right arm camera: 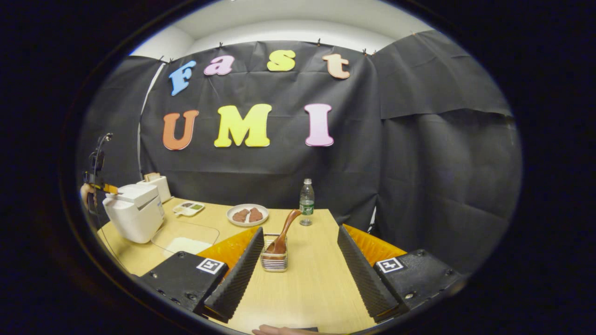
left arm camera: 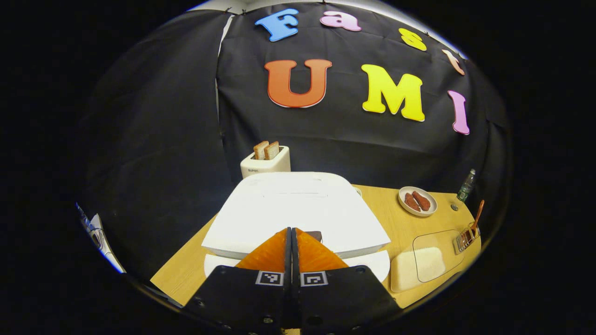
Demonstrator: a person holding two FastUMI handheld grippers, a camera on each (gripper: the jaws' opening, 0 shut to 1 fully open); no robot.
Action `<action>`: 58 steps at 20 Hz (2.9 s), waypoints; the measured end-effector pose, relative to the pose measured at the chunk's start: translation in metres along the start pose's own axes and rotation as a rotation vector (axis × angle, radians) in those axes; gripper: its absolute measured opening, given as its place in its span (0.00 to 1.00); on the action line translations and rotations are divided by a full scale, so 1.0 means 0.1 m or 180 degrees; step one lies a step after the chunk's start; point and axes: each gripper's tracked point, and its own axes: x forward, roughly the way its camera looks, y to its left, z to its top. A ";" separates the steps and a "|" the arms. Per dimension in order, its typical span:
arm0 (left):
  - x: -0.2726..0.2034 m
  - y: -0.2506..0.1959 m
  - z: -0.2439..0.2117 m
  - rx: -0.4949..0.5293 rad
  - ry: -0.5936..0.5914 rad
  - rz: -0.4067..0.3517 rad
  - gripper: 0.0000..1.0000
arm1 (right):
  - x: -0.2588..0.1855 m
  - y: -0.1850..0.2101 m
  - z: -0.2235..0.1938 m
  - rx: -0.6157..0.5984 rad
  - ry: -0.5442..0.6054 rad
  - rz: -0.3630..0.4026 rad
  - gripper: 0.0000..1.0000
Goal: Close the left gripper, press the button to open the rice cooker; take a wooden spoon from the chopstick holder with the right hand, scoop a spoonful of rice and pour it into the rice cooker, then put the wooden spoon back into the chopstick holder.
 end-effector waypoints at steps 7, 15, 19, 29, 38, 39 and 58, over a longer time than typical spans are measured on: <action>-0.63 -0.04 0.24 -0.0070 -0.0341 -0.0056 0.31 | 0.13 0.11 -0.11 0.0006 0.0094 0.0009 1.00; -1.25 -0.14 0.25 -0.0063 -0.0714 -0.0220 0.92 | 0.82 0.28 -0.07 0.0040 0.0080 0.0061 1.00; -1.46 -0.20 0.19 0.0027 -0.0896 -0.0237 0.94 | 1.32 0.32 -0.28 0.0103 0.0194 0.0135 1.00; -1.90 -0.51 -0.27 0.0260 -0.1033 -0.0503 0.94 | 2.58 0.39 -0.94 0.0784 0.0809 0.0270 1.00; -2.22 -0.51 -0.19 0.0311 -0.1396 -0.0499 0.93 | 2.94 0.55 -1.16 0.0994 0.1070 0.0642 0.73; -2.24 -0.50 -0.18 0.0336 -0.1432 -0.0490 0.93 | 2.93 0.57 -1.14 0.1030 0.1058 0.0664 0.54; -2.75 -0.23 -0.28 0.0350 -0.1551 -0.0583 0.95 | 1.69 0.79 0.06 0.0806 0.0294 0.0450 0.16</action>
